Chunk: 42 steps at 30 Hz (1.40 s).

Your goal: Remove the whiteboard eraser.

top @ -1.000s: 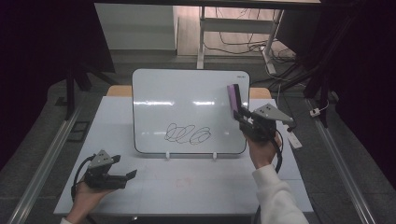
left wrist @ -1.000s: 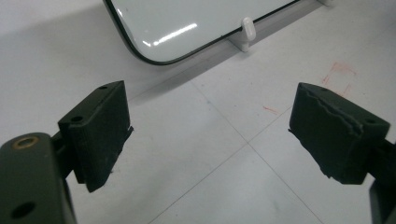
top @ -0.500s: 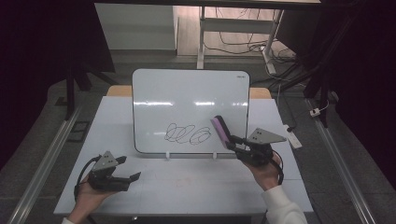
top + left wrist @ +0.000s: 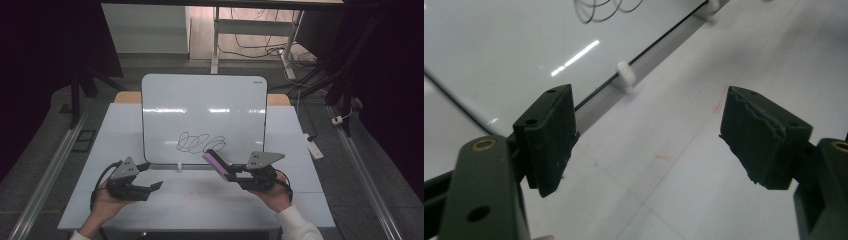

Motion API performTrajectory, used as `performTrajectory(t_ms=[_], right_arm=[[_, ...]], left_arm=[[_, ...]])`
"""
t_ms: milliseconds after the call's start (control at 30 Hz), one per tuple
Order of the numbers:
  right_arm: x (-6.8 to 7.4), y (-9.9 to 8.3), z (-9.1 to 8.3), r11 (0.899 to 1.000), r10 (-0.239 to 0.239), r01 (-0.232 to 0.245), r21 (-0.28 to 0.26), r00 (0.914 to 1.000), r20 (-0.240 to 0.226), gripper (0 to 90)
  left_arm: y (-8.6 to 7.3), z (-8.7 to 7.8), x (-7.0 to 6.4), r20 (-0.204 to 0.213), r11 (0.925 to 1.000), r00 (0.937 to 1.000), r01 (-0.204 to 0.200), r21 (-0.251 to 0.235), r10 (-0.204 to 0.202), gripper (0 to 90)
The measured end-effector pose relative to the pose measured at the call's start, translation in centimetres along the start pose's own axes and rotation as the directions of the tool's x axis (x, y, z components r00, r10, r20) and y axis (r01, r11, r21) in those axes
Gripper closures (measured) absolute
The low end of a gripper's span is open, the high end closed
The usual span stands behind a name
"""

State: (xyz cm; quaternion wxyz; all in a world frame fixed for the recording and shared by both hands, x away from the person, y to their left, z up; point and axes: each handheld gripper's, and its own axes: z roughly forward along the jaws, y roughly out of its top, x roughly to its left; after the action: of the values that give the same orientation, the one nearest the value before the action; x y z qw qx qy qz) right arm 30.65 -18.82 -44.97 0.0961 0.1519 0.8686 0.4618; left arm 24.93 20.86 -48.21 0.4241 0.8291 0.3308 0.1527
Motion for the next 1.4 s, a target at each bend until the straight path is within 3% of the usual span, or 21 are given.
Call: performTrajectory(t_ms=[133, 267, 467, 500, 667, 700, 733, 767, 800, 833, 867, 900, 933, 967, 1000, 1033, 1067, 1100, 1267, 1300, 1400], right_arm=[[0.4, 0.0, 0.6, 1.000, -0.011, 0.011, 0.013, 0.9992, -0.039, 67.1], [0.7, -0.3, 1.4, 0.998, -0.034, 0.039, 0.043, 0.9931, -0.113, 67.1], [1.2, -0.4, 1.8, 0.995, -0.057, 0.069, 0.068, 0.9836, -0.171, 67.1], [1.3, -0.4, 1.9, 0.995, -0.058, 0.072, 0.072, 0.9822, -0.179, 67.1], [1.6, -0.4, 2.3, 0.992, -0.073, 0.092, 0.083, 0.9740, -0.214, 67.0], [1.6, -0.4, 2.4, 0.991, -0.080, 0.101, 0.083, 0.9721, -0.220, 67.1], [1.6, -0.4, 2.4, 0.991, -0.080, 0.101, 0.083, 0.9721, -0.220, 67.1], [1.8, -0.4, 2.5, 0.990, -0.086, 0.109, 0.088, 0.9688, -0.232, 67.1], [1.8, -0.4, 2.5, 0.990, -0.086, 0.109, 0.088, 0.9688, -0.232, 67.1], [1.8, -0.3, 2.6, 0.989, -0.092, 0.117, 0.092, 0.9659, -0.242, 67.1], [1.8, -0.3, 2.6, 0.989, -0.092, 0.117, 0.092, 0.9659, -0.242, 67.1], [2.0, -0.3, 2.7, 0.988, -0.096, 0.124, 0.092, 0.9621, -0.255, 67.1], [2.0, -0.3, 2.8, 0.987, -0.102, 0.131, 0.096, 0.9594, -0.263, 67.1], [2.2, -0.2, 2.8, 0.986, -0.105, 0.136, 0.098, 0.9562, -0.273, 67.1], [2.2, -0.2, 2.8, 0.986, -0.105, 0.136, 0.098, 0.9562, -0.273, 67.1], [2.5, -0.1, 3.0, 0.983, -0.116, 0.153, 0.105, 0.9492, -0.293, 67.0], [2.5, -0.1, 3.0, 0.983, -0.116, 0.153, 0.105, 0.9492, -0.293, 67.0], [2.6, 0.0, 3.0, 0.981, -0.124, 0.162, 0.106, 0.9454, -0.302, 67.0], [2.5, -0.1, 3.0, 0.981, -0.115, 0.157, 0.112, 0.9415, -0.317, 66.8], [2.4, -0.1, 3.0, 0.981, -0.112, 0.156, 0.114, 0.9401, -0.322, 66.6], [2.3, -0.2, 3.1, 0.982, -0.098, 0.144, 0.121, 0.9407, -0.325, 66.0]], left_arm=[[0.8, 0.7, -0.6, 0.031, 0.9993, 0.9989, -0.036, 0.005, 0.036, 24.0], [1.6, 1.6, -1.3, 0.070, 0.9962, 0.9938, -0.087, 0.008, 0.086, 25.0], [2.8, 3.1, -2.1, 0.139, 0.9890, 0.9798, -0.147, 0.017, 0.143, 25.1], [3.1, 3.7, -2.4, 0.155, 0.9861, 0.9749, -0.165, 0.021, 0.160, 25.1], [3.8, 4.6, -2.8, 0.187, 0.9814, 0.9651, -0.191, 0.022, 0.183, 26.0], [4.2, 5.1, -2.9, 0.209, 0.9800, 0.9593, -0.198, 0.018, 0.190, 26.6], [4.2, 5.1, -2.9, 0.209, 0.9800, 0.9593, -0.198, 0.018, 0.190, 27.1], [4.5, 5.5, -3.0, 0.231, 0.9772, 0.9518, -0.212, 0.017, 0.202, 27.8], [4.5, 5.5, -3.0, 0.231, 0.9772, 0.9518, -0.212, 0.017, 0.202, 28.3], [4.8, 5.8, -3.1, 0.255, 0.9748, 0.9433, -0.223, 0.012, 0.212, 29.1], [4.8, 5.8, -3.1, 0.255, 0.9748, 0.9433, -0.223, 0.012, 0.212, 29.4], [5.0, 6.0, -3.2, 0.287, 0.9723, 0.9319, -0.234, 0.006, 0.222, 29.9], [5.0, 6.0, -3.2, 0.287, 0.9723, 0.9319, -0.234, 0.006, 0.222, 30.6], [5.2, 6.1, -3.4, 0.324, 0.9683, 0.9161, -0.250, 0.000, 0.236, 31.6], [5.2, 6.1, -3.4, 0.324, 0.9683, 0.9161, -0.250, 0.000, 0.236, 32.2], [5.3, 6.2, -3.7, 0.347, 0.9642, 0.9037, -0.265, -0.005, 0.251, 34.4], [5.3, 6.2, -3.7, 0.347, 0.9642, 0.9037, -0.265, -0.005, 0.251, 35.6], [5.3, 6.3, -3.9, 0.368, 0.9585, 0.8905, -0.285, -0.006, 0.267, 38.1], [5.2, 6.5, -4.0, 0.379, 0.9509, 0.8807, -0.309, 0.006, 0.284, 46.2], [5.1, 6.5, -4.1, 0.384, 0.9457, 0.8747, -0.325, 0.011, 0.296, 48.1], [5.1, 6.5, -4.0, 0.390, 0.9428, 0.8705, -0.333, 0.016, 0.301, 51.8]])
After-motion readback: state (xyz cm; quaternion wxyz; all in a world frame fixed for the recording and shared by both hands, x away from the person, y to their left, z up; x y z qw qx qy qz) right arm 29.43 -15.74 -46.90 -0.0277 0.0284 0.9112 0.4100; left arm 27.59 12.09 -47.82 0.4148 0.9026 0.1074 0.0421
